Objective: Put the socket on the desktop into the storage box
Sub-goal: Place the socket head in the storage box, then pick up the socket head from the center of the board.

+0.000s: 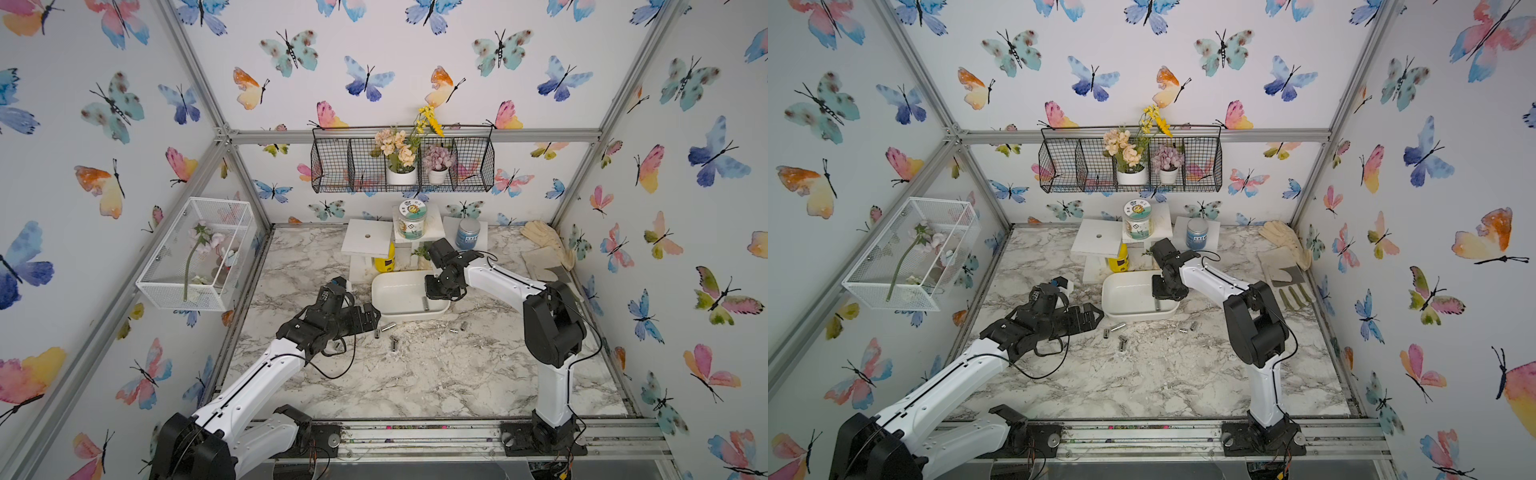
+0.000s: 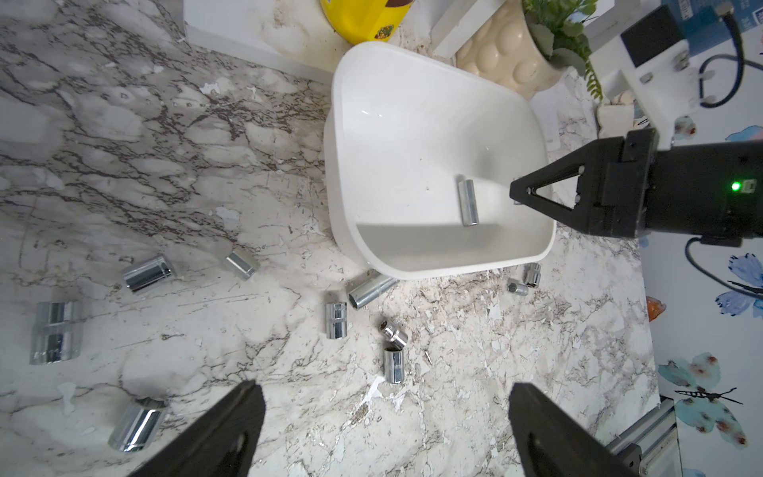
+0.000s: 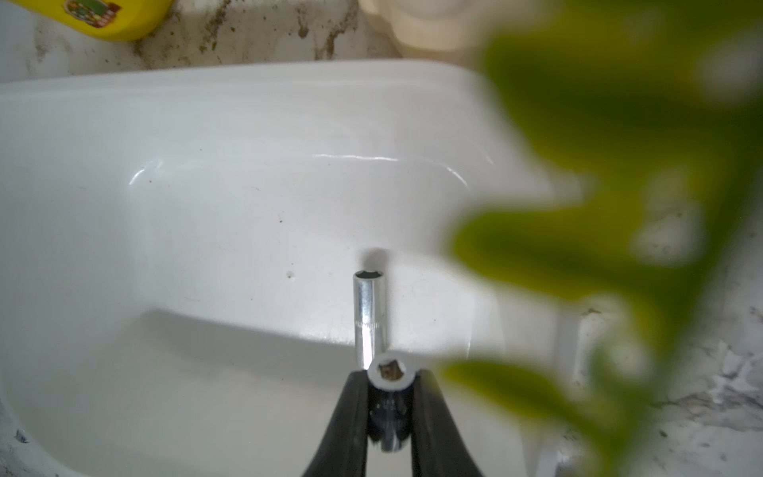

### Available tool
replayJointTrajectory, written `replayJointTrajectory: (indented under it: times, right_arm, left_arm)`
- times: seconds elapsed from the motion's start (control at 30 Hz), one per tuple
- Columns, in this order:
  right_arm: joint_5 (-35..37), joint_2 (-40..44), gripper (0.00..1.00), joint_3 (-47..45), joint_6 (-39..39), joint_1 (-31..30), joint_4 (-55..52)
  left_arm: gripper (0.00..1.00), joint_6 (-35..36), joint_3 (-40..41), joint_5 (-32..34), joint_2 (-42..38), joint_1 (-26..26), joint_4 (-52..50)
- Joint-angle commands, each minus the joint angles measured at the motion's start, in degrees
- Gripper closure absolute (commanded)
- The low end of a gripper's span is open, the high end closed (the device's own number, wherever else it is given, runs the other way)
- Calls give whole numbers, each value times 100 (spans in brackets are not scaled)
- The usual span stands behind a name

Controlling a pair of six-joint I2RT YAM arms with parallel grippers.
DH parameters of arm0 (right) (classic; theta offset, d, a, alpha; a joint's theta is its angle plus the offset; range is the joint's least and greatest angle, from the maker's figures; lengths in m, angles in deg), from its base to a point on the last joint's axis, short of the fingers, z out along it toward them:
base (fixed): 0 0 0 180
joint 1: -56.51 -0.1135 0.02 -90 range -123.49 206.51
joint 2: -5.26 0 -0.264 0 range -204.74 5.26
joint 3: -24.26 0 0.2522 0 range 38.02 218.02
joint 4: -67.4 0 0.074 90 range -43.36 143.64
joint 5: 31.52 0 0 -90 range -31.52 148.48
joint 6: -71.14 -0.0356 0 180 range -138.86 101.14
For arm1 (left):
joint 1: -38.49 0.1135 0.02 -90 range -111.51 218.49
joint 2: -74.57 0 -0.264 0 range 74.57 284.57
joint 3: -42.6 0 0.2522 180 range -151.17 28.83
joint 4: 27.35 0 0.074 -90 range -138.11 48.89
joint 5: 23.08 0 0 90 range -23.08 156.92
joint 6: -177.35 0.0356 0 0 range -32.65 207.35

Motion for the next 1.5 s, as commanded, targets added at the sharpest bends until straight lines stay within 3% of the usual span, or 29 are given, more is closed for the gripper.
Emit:
replayJointTrajectory:
  times: [0.0, 0.63, 1.07, 1.47]
  right_arm:
    - [-11, -223, 82, 237, 30, -26, 73]
    - [86, -800, 78, 508, 10, -26, 144]
    - [94, -750, 68, 469, -23, -26, 156]
    - [68, -387, 66, 318, -46, -35, 173]
  left_arm:
    - [3, 1, 68, 29, -61, 45, 7]
    - [3, -25, 213, 42, -105, 83, 11]
    - [3, -34, 267, 42, -140, 109, 19]
    - [3, -61, 289, 111, -218, 116, -34]
